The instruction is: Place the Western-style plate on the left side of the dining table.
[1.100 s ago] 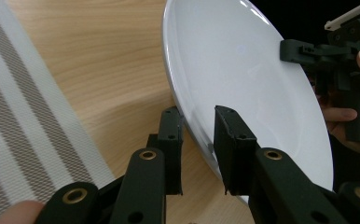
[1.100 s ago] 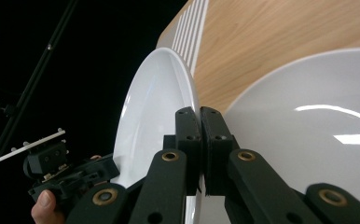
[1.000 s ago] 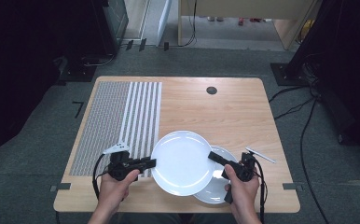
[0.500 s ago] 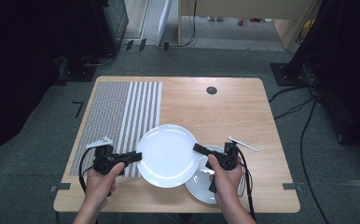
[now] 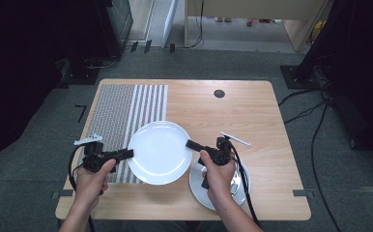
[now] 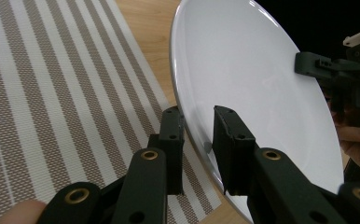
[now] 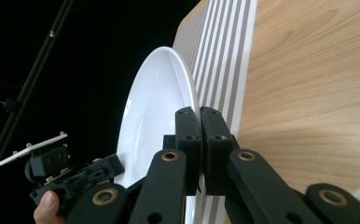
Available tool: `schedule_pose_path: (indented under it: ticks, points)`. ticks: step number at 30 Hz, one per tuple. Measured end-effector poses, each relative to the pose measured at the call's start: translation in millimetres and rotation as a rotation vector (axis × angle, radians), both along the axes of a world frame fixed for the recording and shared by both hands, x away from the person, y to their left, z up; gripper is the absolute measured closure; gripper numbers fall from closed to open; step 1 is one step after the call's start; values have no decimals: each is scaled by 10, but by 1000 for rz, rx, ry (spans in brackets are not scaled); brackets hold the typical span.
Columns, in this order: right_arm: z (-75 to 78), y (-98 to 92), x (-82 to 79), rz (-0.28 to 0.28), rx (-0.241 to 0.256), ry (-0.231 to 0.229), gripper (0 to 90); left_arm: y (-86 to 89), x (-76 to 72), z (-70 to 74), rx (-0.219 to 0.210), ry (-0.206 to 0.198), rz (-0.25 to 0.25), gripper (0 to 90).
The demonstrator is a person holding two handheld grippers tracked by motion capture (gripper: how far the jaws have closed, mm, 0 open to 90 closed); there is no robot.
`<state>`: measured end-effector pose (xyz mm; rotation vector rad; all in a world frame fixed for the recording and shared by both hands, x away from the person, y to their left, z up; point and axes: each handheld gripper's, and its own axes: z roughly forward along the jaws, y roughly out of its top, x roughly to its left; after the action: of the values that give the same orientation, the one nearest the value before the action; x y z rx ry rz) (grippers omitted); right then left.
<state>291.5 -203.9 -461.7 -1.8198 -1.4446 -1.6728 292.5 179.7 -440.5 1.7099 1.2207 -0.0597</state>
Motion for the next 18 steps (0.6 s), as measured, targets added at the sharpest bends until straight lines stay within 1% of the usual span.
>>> schedule_pose_path:
  ticks: [4,7,15,18]
  points:
    - [-7,97,77,6,6,7,882,99,41,12,-12,5,21,755]
    - [-7,180,124,9,15,14,882,175,62,29,-6,7,43,756]
    - [-9,401,225,15,11,15,881,353,109,32,7,12,85,756]
    - [-23,484,280,19,13,24,881,427,144,25,6,17,103,757]
